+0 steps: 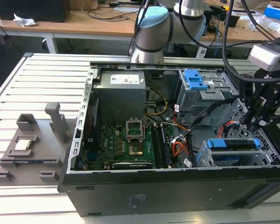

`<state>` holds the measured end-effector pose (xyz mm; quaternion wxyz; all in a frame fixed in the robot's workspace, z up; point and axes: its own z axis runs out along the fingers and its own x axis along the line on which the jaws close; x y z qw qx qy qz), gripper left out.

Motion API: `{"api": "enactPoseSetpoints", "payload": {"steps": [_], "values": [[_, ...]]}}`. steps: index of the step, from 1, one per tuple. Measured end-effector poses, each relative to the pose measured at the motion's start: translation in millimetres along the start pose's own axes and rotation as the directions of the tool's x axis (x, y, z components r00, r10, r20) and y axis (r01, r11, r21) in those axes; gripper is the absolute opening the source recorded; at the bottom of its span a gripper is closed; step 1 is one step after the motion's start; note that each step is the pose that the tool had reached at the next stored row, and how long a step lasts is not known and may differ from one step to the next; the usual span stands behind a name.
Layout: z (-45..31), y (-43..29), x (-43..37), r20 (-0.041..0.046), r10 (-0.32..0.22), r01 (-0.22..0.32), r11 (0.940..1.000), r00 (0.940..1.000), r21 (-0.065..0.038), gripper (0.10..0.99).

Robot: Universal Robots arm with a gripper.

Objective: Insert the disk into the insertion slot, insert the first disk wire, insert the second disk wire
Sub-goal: 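Insert the first disk wire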

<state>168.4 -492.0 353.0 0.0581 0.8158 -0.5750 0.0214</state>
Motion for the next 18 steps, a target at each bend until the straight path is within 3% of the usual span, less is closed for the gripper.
{"api": "enactPoseSetpoints", "payload": {"steps": [3, 5, 9, 11, 16, 18], "values": [[0.0, -0.1, 0.0, 0.0000, 0.000, 0.000, 1.0000, 1.0000, 0.000, 0.302], [0.0, -0.1, 0.0, -0.0002, 0.000, 0.000, 1.0000, 1.0000, 0.000, 0.165], [0.2, 0.3, -0.2, -0.0001, 0.000, 0.000, 1.0000, 1.0000, 0.000, 0.161], [0.6, 9.0, -0.9, -0.0008, 0.000, 0.000, 1.0000, 1.0000, 0.001, 0.161], [3.1, 14.2, 13.5, -0.0012, 0.003, -0.003, 1.0000, 1.0000, 0.001, 0.161], [3.6, 17.0, 15.1, -0.0010, 0.003, -0.003, 1.0000, 1.0000, 0.001, 0.161]]}}
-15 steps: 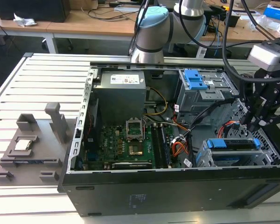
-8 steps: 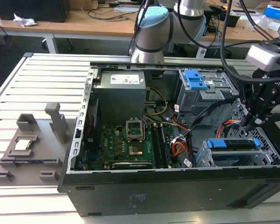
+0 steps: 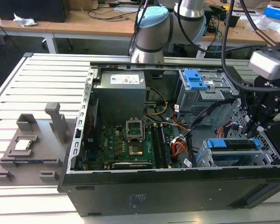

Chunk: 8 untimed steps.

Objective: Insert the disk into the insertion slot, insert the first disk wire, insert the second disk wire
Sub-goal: 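Insert the first disk wire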

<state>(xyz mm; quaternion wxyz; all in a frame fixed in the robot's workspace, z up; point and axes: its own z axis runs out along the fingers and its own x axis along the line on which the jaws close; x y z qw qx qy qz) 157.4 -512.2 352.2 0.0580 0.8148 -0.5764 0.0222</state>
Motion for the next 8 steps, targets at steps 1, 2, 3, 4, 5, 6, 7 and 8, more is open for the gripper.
{"api": "enactPoseSetpoints", "payload": {"steps": [1, 2, 3, 4, 5, 6, 7, 8], "values": [[0.2, 5.3, -1.6, 0.0000, 0.000, 0.000, 1.0000, 1.0000, 0.000, 0.161], [1.0, 11.0, -3.4, 0.0017, 0.000, 0.000, 1.0000, 1.0000, 0.001, 0.161], [1.5, 11.4, -3.5, 0.0089, 0.003, -0.003, 1.0000, 1.0000, 0.003, 0.161], [1.8, 11.4, -3.6, 0.0242, 0.020, -0.020, 0.9998, 0.9995, 0.006, 0.161], [2.0, 11.4, -3.6, 0.0331, 0.036, -0.036, 0.9993, 0.9988, 0.007, 0.161], [2.2, 11.4, -3.6, 0.0404, 0.049, -0.049, 0.9988, 0.9980, 0.007, 0.161], [2.4, 11.4, -3.7, 0.0449, 0.058, -0.059, 0.9983, 0.9973, 0.007, 0.161], [2.8, 11.3, -3.7, 0.0486, 0.076, -0.076, 0.9971, 0.9959, 0.006, 0.161]]}}
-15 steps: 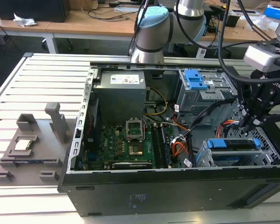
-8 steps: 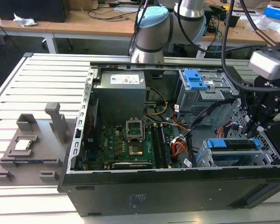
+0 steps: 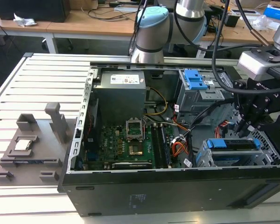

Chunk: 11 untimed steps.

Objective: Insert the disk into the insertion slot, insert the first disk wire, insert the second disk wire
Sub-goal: 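Insert the first disk wire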

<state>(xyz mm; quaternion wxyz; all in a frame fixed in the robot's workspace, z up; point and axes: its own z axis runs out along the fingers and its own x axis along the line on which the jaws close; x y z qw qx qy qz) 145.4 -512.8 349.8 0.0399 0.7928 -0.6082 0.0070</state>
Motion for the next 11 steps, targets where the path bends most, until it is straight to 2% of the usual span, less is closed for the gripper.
{"api": "enactPoseSetpoints", "payload": {"steps": [2, 3, 5, 6, 8, 10, 11], "values": [[1.3, 0.0, 0.0, 0.0033, 0.063, -0.063, 0.9980, 0.9980, -0.004, 0.161], [2.3, -0.1, -0.1, 0.0055, 0.107, -0.107, 0.9942, 0.9942, -0.007, 0.161], [3.2, -0.1, -0.1, 0.0073, 0.144, -0.144, 0.9896, 0.9896, -0.009, 0.161], [3.8, -0.1, -0.2, 0.0090, 0.179, -0.179, 0.9837, 0.9837, -0.012, 0.161], [3.9, -0.2, -0.1, 0.0142, 0.197, -0.197, 0.9803, 0.9803, -0.013, 0.161], [3.8, 0.0, 0.5, 0.0380, 0.208, -0.207, 0.9782, 0.9775, -0.012, 0.161], [3.9, 0.2, 1.5, 0.0558, 0.213, -0.212, 0.9771, 0.9756, -0.012, 0.161]]}}
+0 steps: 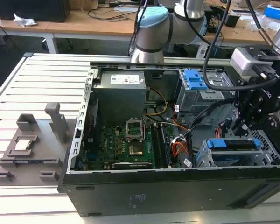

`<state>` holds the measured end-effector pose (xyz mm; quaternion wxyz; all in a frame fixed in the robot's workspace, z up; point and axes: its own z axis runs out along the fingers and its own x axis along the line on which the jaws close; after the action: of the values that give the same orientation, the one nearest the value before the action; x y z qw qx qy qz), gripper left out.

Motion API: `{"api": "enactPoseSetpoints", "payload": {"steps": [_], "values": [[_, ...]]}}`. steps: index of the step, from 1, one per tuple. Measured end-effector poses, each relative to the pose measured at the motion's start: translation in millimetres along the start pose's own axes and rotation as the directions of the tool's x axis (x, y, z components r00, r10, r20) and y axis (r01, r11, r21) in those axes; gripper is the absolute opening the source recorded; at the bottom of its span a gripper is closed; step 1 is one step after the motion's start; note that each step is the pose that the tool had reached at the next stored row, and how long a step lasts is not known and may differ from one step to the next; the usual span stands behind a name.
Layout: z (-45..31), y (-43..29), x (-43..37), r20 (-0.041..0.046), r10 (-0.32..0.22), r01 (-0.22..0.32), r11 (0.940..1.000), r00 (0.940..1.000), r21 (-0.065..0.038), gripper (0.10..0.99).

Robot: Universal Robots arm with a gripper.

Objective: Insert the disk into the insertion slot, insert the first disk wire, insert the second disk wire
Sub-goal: 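Insert the first disk wire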

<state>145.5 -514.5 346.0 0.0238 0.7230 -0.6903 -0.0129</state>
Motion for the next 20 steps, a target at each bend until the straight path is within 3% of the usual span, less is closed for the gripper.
{"api": "enactPoseSetpoints", "payload": {"steps": [2, 7, 20], "values": [[0.0, 0.1, 2.8, 0.0053, 0.002, -0.002, 1.0000, 1.0000, 0.000, 0.161], [0.3, -0.1, 16.4, 0.0061, 0.009, -0.009, 1.0000, 0.9999, -0.003, 0.161], [3.7, -2.2, 17.5, 0.0149, 0.015, -0.015, 0.9999, 0.9998, -0.003, 0.161]]}}
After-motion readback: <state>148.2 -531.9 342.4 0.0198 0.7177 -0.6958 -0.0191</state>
